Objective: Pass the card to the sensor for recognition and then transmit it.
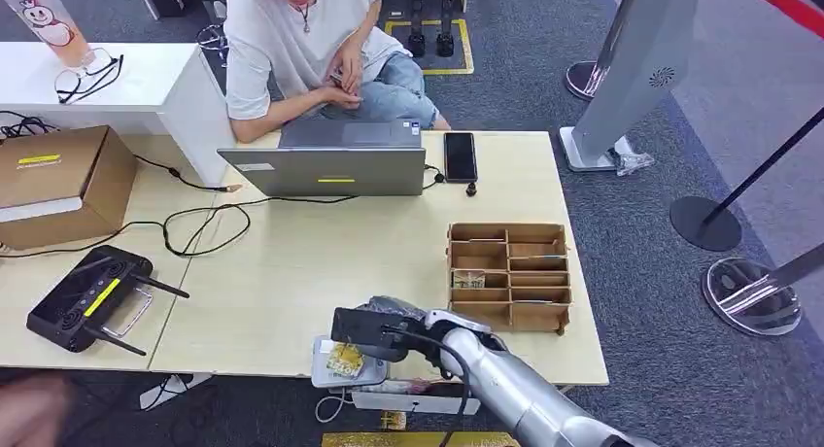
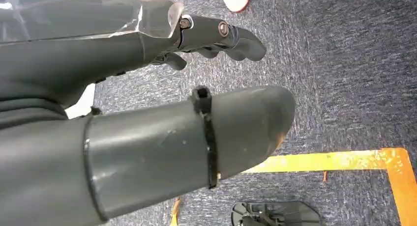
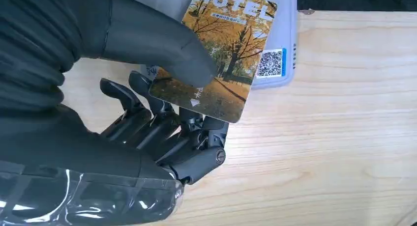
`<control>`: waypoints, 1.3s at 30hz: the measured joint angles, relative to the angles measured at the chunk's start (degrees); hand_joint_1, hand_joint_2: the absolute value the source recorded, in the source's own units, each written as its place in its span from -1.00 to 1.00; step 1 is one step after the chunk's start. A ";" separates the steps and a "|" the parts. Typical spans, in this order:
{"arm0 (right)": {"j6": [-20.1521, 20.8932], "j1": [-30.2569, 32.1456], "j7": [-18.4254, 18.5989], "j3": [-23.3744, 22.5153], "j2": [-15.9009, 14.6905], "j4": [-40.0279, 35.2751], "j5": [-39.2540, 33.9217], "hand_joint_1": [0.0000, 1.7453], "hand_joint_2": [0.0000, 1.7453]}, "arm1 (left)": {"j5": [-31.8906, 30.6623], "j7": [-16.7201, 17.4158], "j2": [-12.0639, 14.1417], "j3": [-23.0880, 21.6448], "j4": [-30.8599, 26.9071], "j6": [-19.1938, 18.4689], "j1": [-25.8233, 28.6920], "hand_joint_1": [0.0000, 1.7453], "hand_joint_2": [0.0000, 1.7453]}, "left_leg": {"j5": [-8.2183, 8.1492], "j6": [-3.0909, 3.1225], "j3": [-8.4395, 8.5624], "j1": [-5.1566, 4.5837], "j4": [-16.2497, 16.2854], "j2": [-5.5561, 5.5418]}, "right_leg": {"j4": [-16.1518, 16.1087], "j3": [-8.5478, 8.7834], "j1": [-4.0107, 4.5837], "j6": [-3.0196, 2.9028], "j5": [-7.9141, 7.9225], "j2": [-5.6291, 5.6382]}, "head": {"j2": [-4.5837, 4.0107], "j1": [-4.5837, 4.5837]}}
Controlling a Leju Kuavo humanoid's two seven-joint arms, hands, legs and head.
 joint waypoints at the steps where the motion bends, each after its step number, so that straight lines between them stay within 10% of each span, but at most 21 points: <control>1: -0.28 -0.01 0.09 0.02 0.07 0.17 0.04 1.00 1.00 | 0.00 0.00 0.00 0.00 0.00 0.00 0.00 -1.00 -1.00 | 0.00 0.00 0.00 0.00 0.00 0.00 | 0.00 0.00 0.00 0.00 0.00 0.00 | 0.00 0.00; 39: -8.46 -1.37 3.26 2.30 2.86 6.01 6.89 1.00 1.00 | 0.72 -0.13 -0.35 0.00 0.00 0.90 -0.03 -1.00 -1.00 | 0.00 0.00 0.01 0.00 0.00 0.00 | 0.00 0.00 0.00 0.00 0.00 0.00 | 0.00 0.00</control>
